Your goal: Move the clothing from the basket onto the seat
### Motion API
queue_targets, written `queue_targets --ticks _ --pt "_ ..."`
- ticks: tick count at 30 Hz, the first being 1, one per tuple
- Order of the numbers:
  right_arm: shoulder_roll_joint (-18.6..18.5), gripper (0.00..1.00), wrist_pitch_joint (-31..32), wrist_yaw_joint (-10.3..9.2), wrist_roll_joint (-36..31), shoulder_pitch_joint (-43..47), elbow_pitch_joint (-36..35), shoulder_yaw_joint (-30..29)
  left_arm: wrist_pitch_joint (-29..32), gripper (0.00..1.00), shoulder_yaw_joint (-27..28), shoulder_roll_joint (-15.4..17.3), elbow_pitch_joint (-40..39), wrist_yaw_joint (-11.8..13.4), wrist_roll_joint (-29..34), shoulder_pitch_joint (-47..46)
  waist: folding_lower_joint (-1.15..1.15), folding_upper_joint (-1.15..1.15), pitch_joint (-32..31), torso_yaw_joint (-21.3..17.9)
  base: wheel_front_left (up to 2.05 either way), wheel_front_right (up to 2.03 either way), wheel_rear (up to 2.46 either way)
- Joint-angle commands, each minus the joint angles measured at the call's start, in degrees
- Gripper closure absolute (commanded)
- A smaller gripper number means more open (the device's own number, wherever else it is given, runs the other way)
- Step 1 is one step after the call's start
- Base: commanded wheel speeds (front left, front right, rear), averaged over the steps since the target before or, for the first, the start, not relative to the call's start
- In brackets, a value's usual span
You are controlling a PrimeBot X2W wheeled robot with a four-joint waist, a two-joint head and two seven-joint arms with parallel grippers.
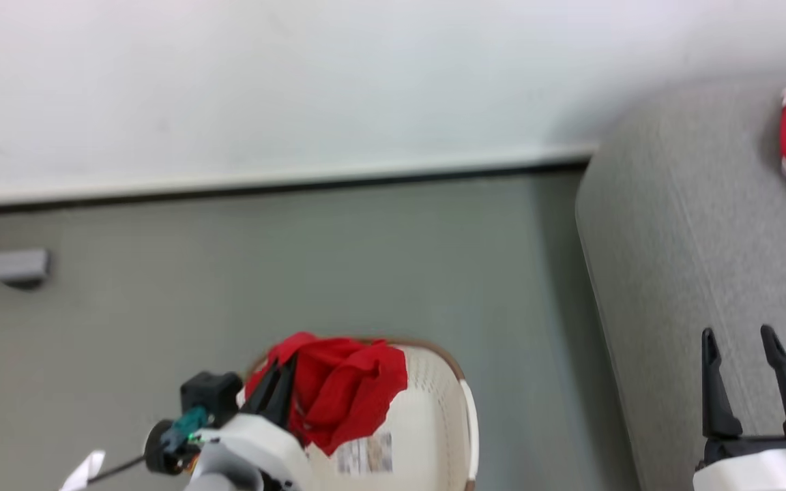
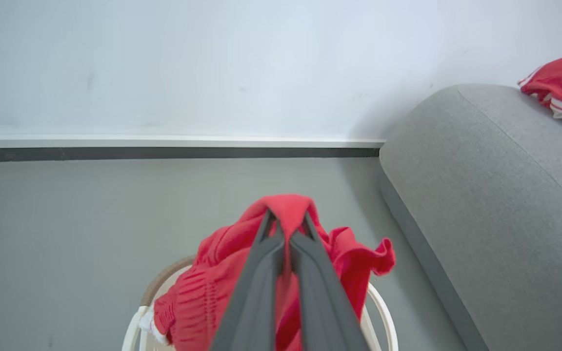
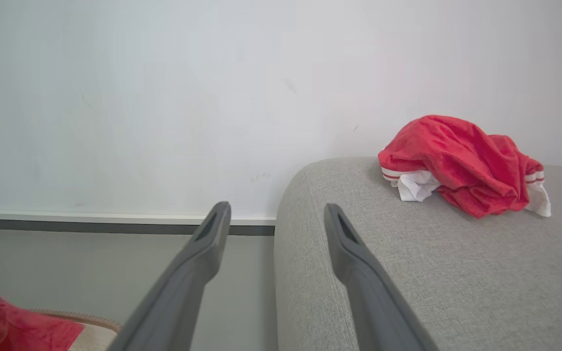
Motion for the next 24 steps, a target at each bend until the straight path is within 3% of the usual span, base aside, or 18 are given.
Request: queue_targets --ticks 1,11,24 --pt "-0.2 0.00 0.1 -0.19 -0.7 1.2 0.1 -0.1 0.0 1.00 0.4 0.5 -1.5 0.3 -0.9 2.0 0.01 0.00 -6.5 3.0 0.00 0.00 0.00" --pt "-0.2 0.00 0.1 -0.19 -1.6 6.2 1.3 1.3 1.5 1.00 1.8 3.5 -14.3 3.1 -1.7 11.7 0.01 0.00 -14.8 5.0 0.00 0.00 0.00" --pt "-0.2 0.00 0.1 -0.19 -0.1 8.6 2.2 3.7 6.0 1.00 2.4 6.2 -25.4 5.5 -2.1 16.8 0.01 0.00 -18.0 5.1 0.00 0.00 0.00"
